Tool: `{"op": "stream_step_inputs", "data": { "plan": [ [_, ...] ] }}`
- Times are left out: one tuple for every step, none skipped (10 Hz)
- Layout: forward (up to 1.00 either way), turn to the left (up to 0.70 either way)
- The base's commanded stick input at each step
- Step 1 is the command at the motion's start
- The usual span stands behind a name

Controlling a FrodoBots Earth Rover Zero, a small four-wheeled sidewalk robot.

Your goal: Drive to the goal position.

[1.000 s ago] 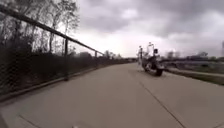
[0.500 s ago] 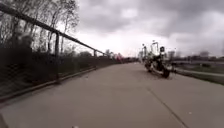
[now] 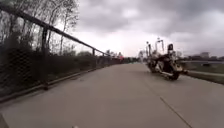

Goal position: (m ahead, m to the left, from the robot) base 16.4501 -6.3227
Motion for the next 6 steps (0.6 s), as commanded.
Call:
{"op": "stream_step_inputs", "data": {
  "plan": [
    [1.00,-0.40],
    [1.00,-0.36],
    [1.00,-0.31],
    [1.00,-0.27],
    [1.00,-0.23],
    [1.00,0.00]
  ]
}}
